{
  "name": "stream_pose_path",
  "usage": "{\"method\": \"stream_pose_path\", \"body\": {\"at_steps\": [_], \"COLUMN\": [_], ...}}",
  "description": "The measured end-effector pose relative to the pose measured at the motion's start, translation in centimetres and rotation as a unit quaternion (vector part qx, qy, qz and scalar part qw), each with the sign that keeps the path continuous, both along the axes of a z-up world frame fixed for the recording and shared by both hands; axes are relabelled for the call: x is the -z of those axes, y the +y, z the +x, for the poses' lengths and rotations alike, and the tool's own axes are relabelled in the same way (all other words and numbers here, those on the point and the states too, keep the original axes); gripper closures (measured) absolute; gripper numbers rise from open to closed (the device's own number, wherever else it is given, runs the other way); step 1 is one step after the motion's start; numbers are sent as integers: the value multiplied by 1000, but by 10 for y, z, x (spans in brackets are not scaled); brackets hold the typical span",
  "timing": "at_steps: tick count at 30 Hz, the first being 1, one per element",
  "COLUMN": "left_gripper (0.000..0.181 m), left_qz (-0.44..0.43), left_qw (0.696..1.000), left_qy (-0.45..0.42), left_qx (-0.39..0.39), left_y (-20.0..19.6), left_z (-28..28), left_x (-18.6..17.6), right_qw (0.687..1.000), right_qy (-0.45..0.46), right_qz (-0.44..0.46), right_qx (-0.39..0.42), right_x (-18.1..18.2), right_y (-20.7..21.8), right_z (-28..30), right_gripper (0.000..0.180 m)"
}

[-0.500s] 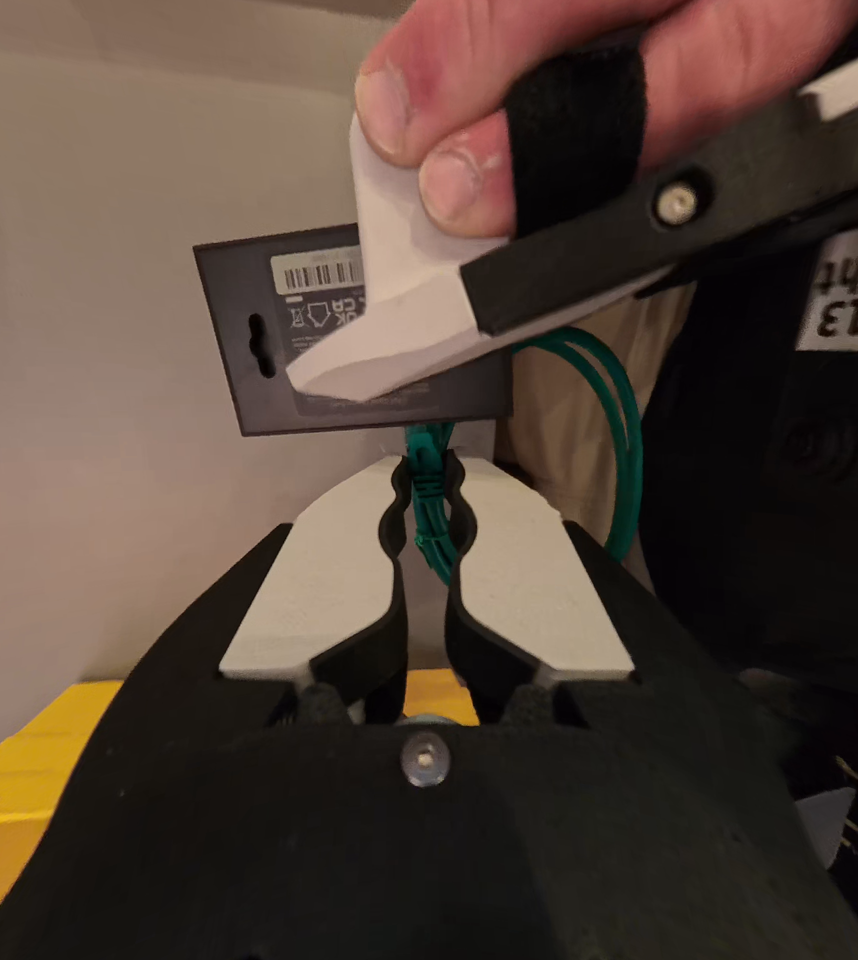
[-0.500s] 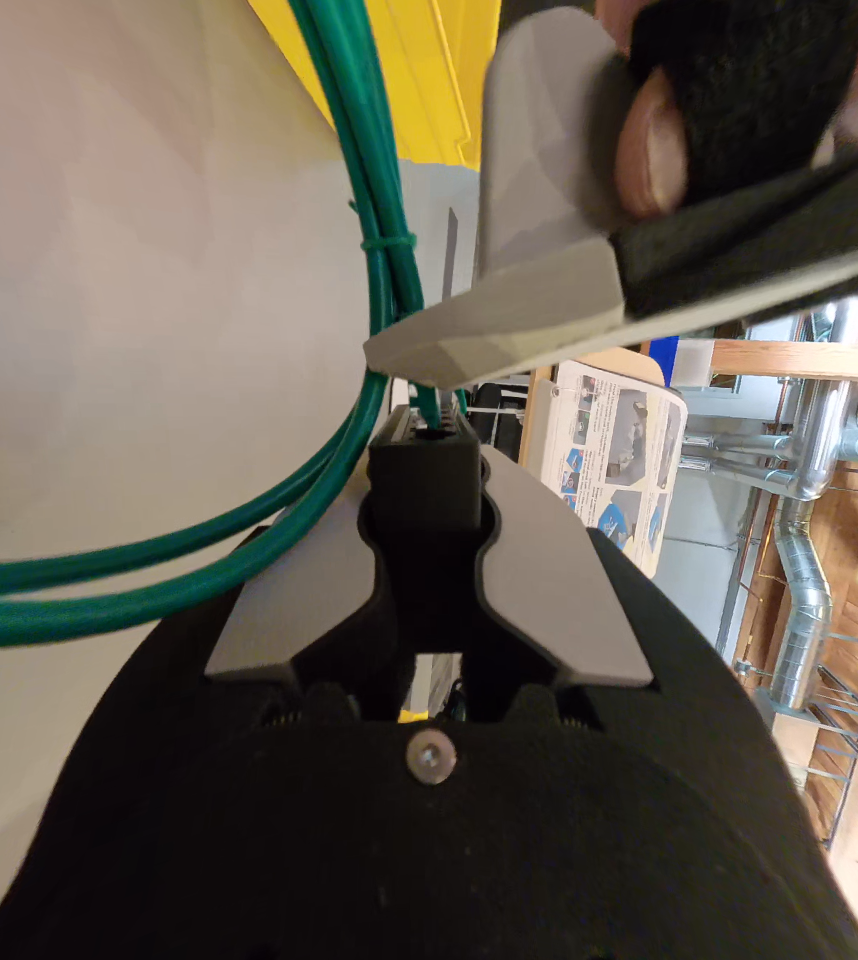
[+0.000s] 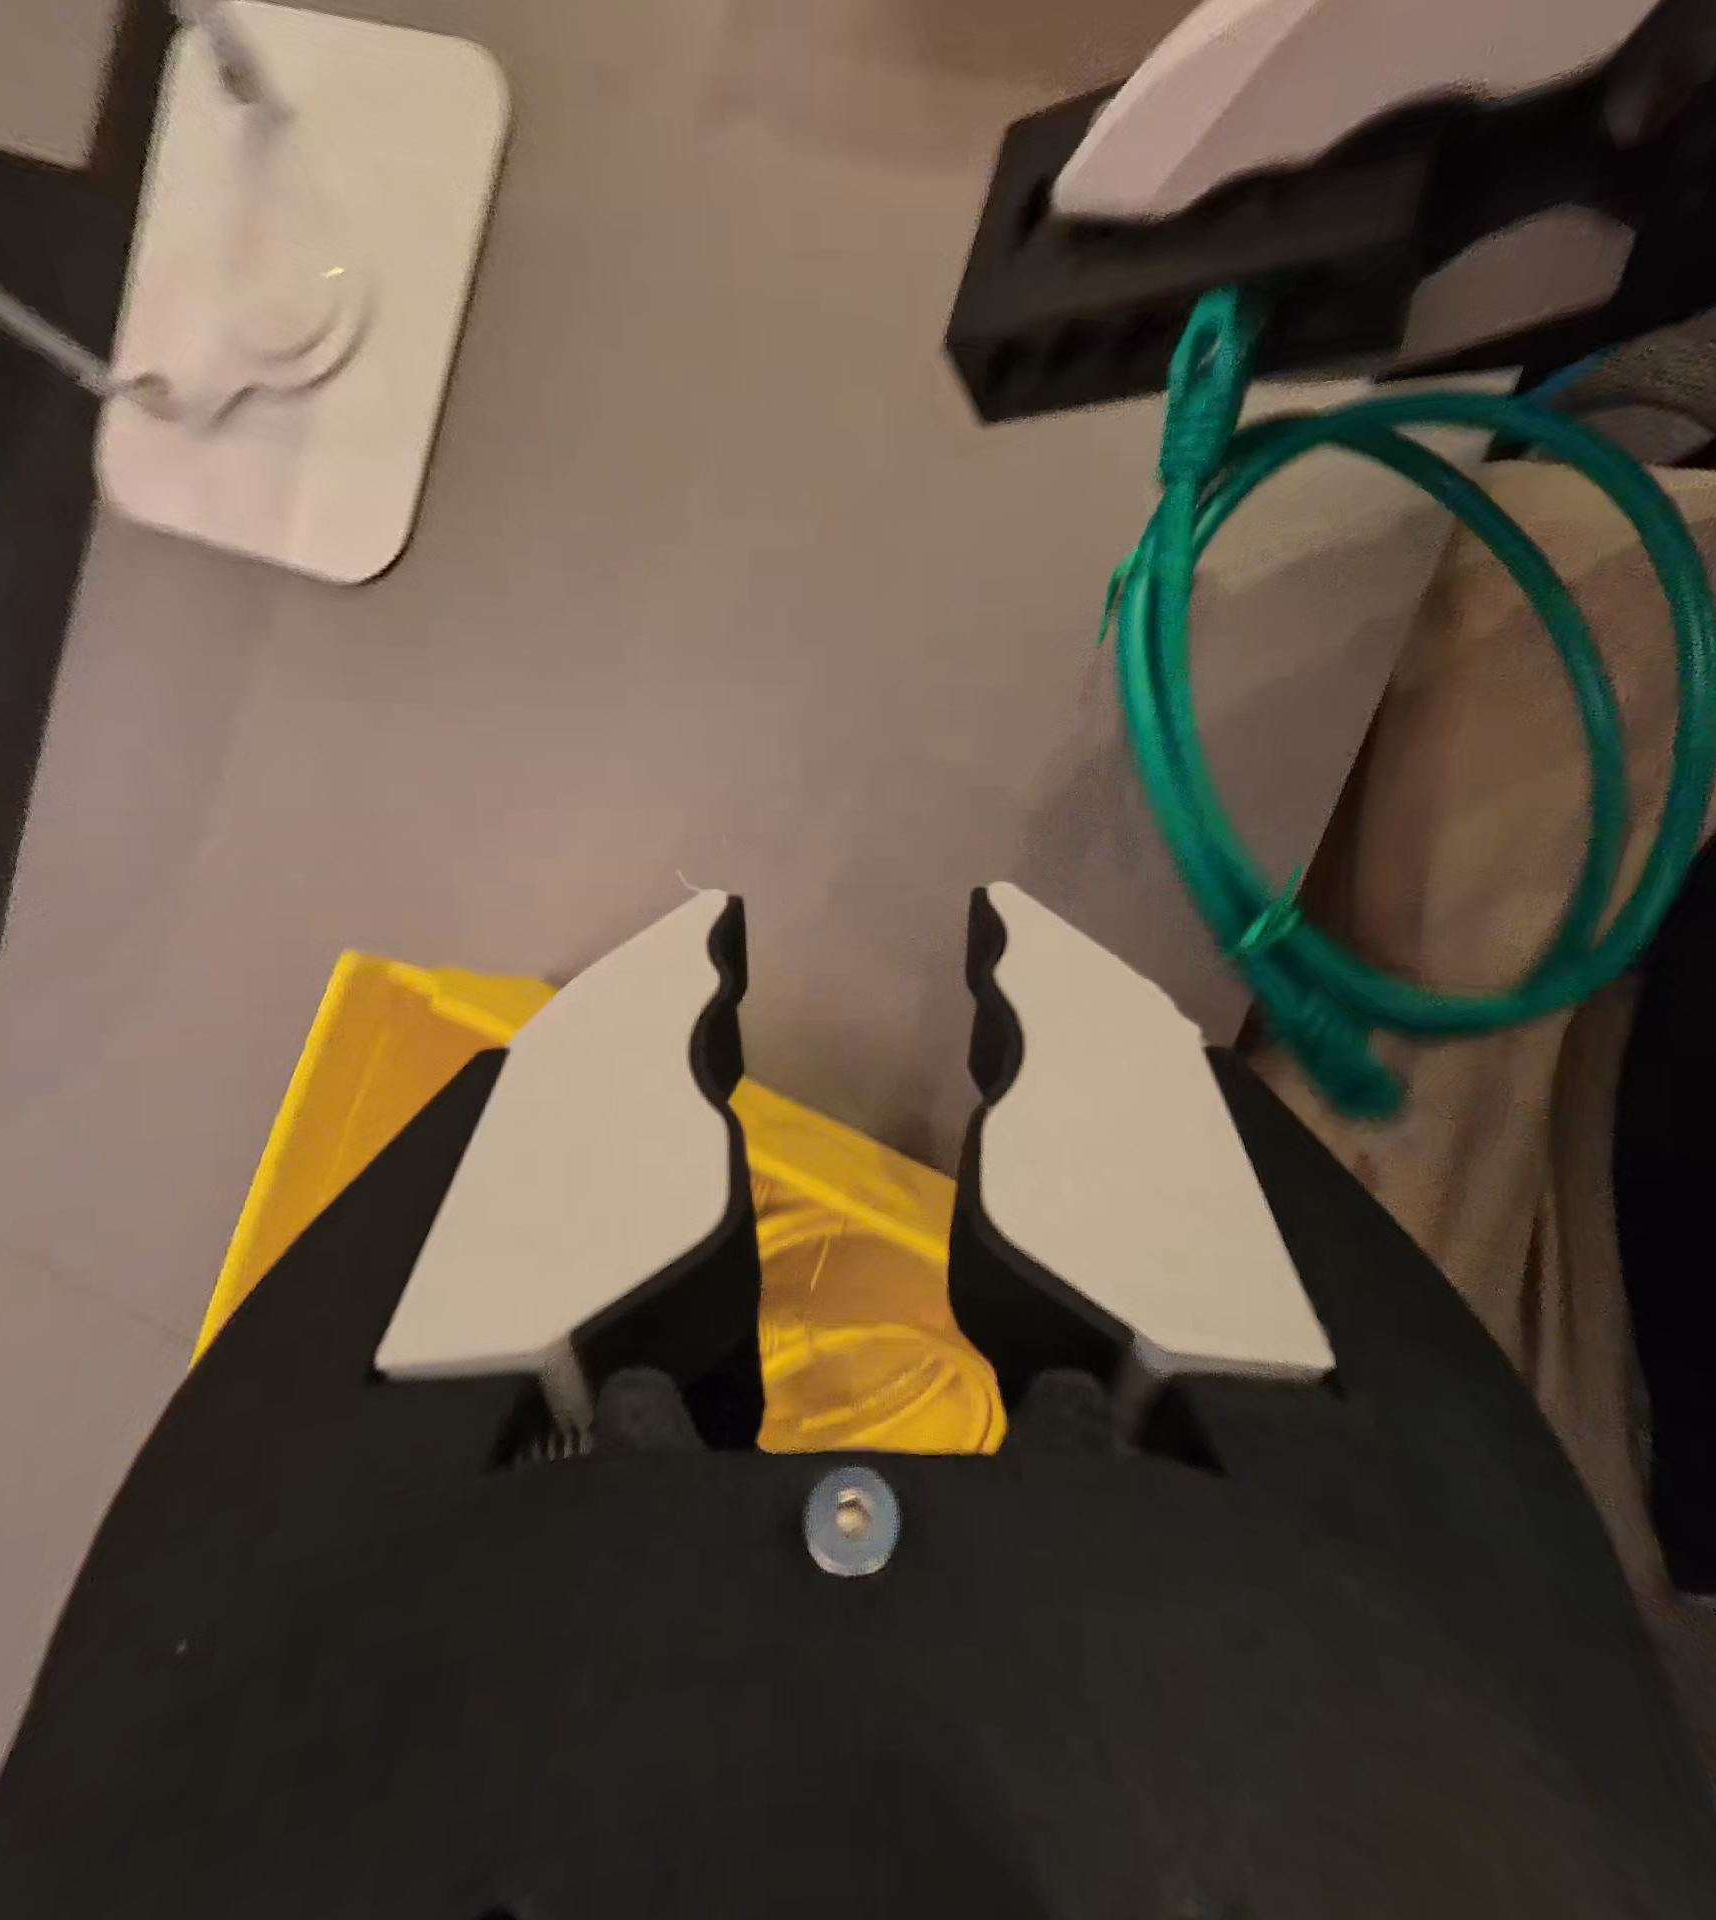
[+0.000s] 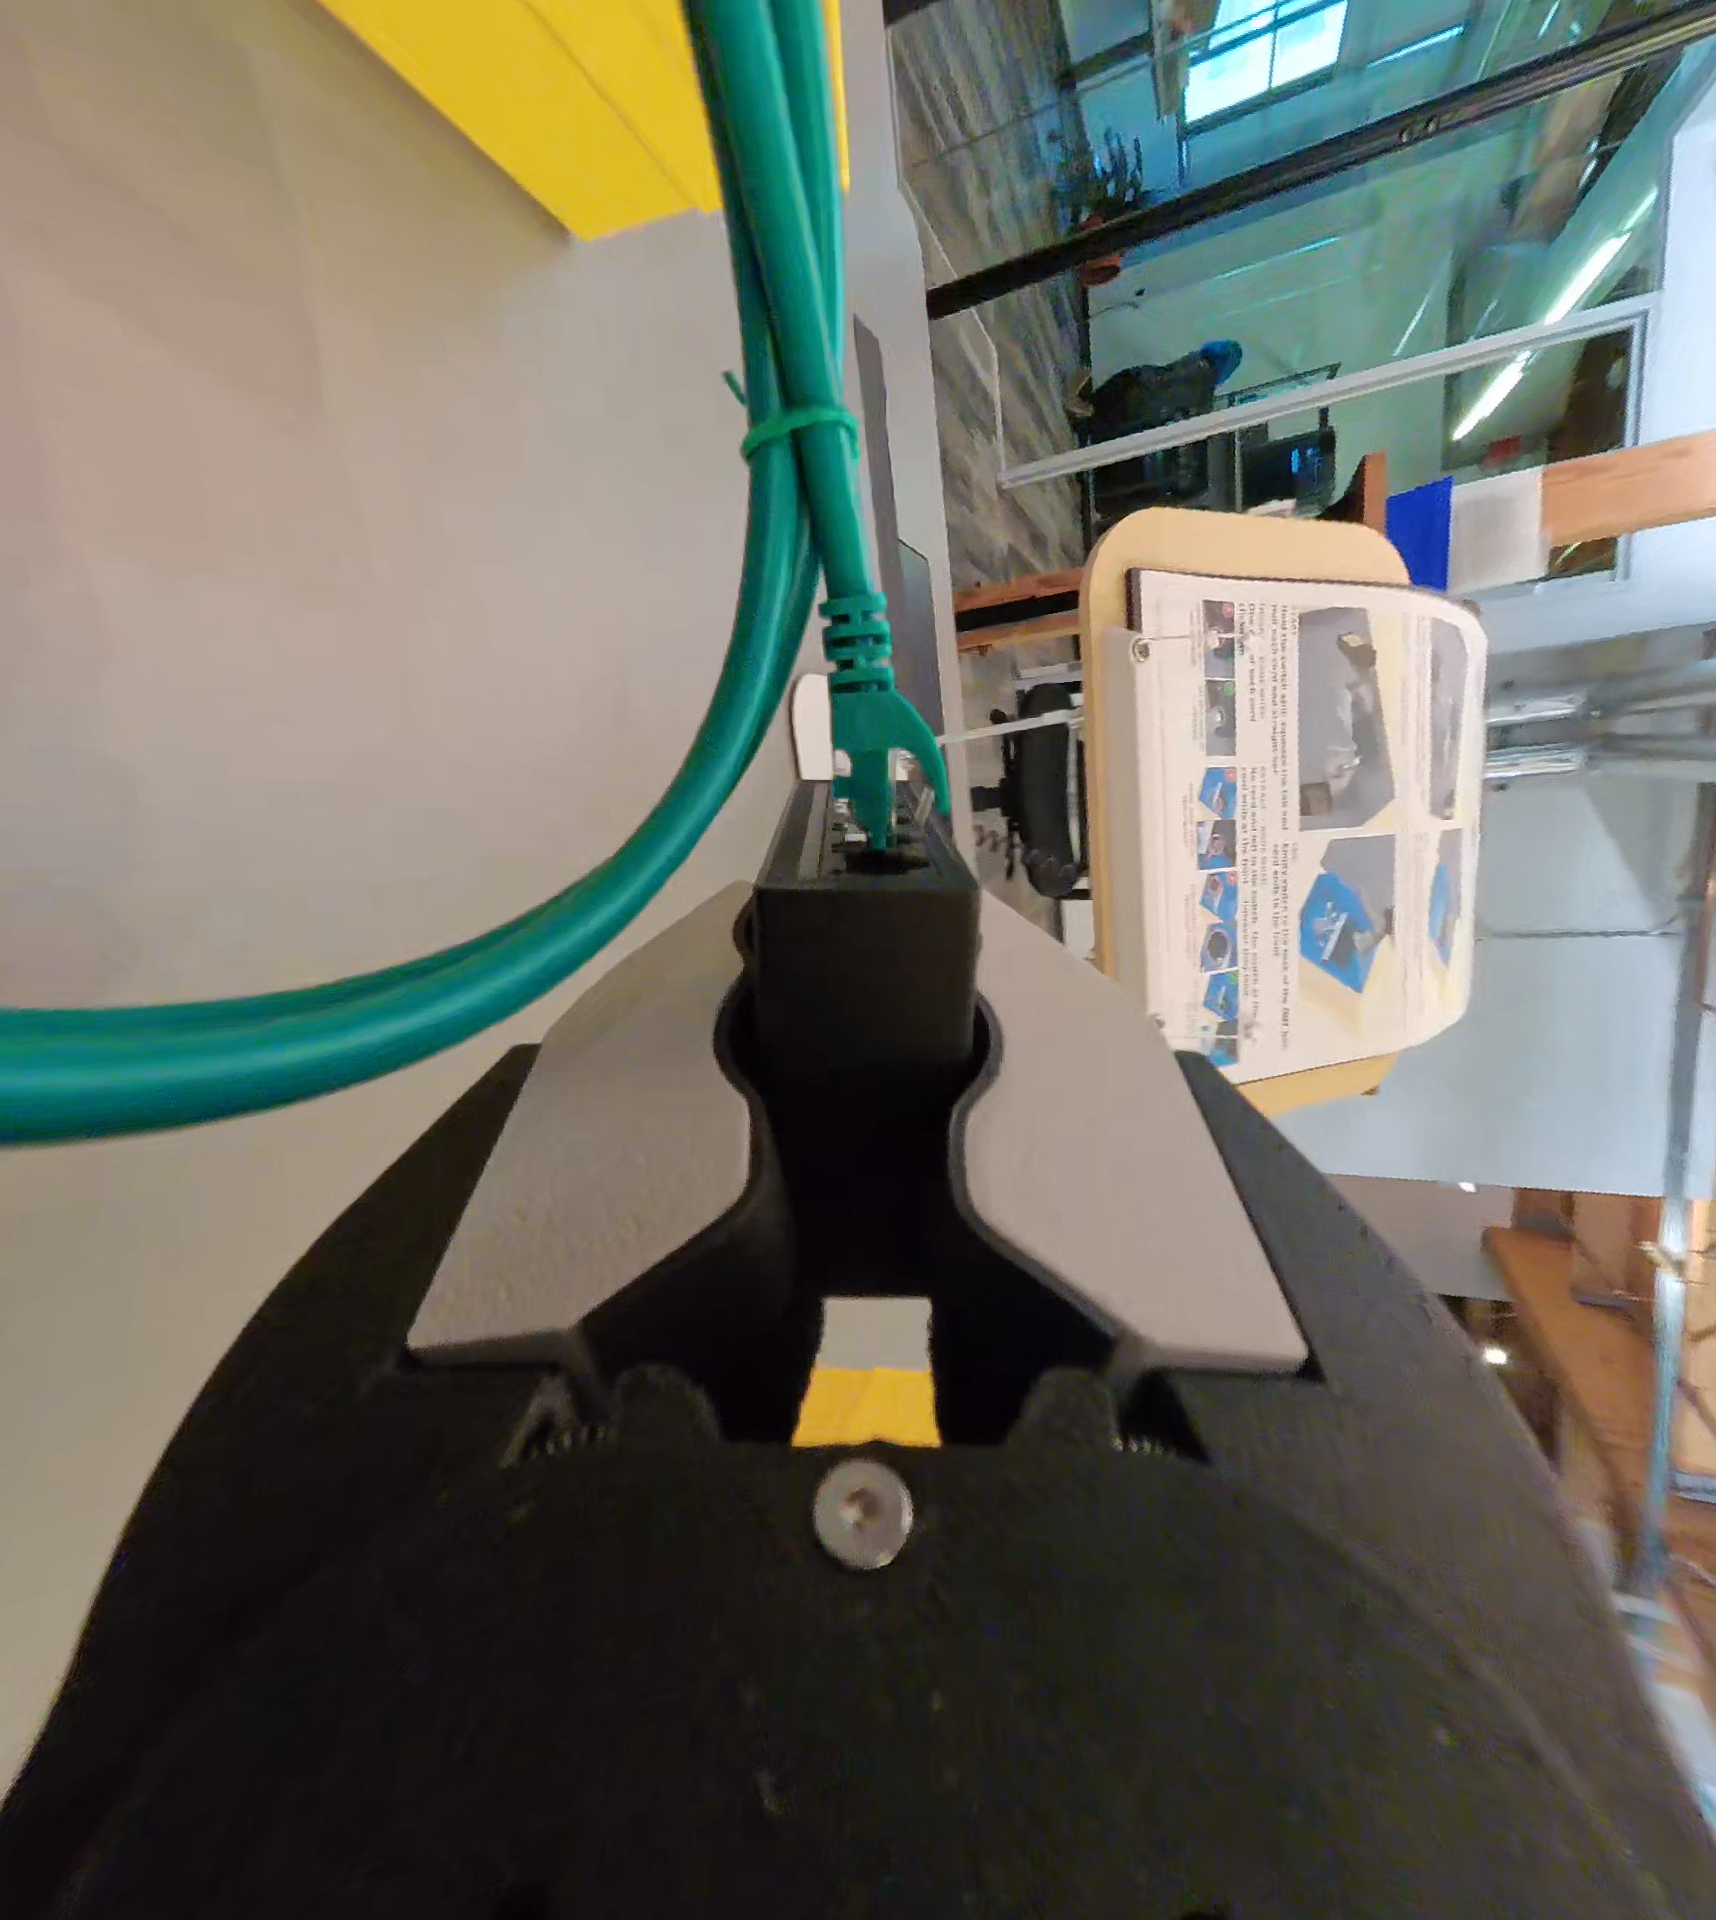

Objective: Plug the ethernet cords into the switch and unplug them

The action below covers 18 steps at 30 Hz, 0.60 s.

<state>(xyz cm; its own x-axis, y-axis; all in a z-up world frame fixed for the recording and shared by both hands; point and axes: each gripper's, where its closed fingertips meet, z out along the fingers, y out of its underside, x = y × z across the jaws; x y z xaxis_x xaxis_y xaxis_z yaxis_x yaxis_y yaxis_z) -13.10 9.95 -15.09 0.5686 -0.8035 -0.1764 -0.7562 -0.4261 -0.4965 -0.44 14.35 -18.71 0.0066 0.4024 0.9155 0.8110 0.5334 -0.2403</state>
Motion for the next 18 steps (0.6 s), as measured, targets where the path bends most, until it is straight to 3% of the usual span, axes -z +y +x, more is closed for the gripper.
{"method": "stream_pose_path", "body": {"at_steps": [5, 9, 13, 18], "left_gripper": [143, 143, 142, 138], "left_qz": [27, 11, 19, 45], "left_qw": [991, 971, 969, 976], "left_qy": [-68, -131, -113, -38], "left_qx": [-113, -197, -220, -208], "left_y": [-22, -32, -31, -8], "left_z": [-75, -112, -118, -120], "left_x": [-7, 26, 64, 80], "right_qw": [1000, 999, 999, 999], "right_qy": [17, 5, -6, -12], "right_qz": [-19, -36, -40, -48], "right_qx": [10, 8, 1, -7], "right_x": [-3, 8, 15, 20], "right_y": [3, 2, -3, -8], "right_z": [3, -1, -7, -13], "right_gripper": [151, 151, 151, 151]}}
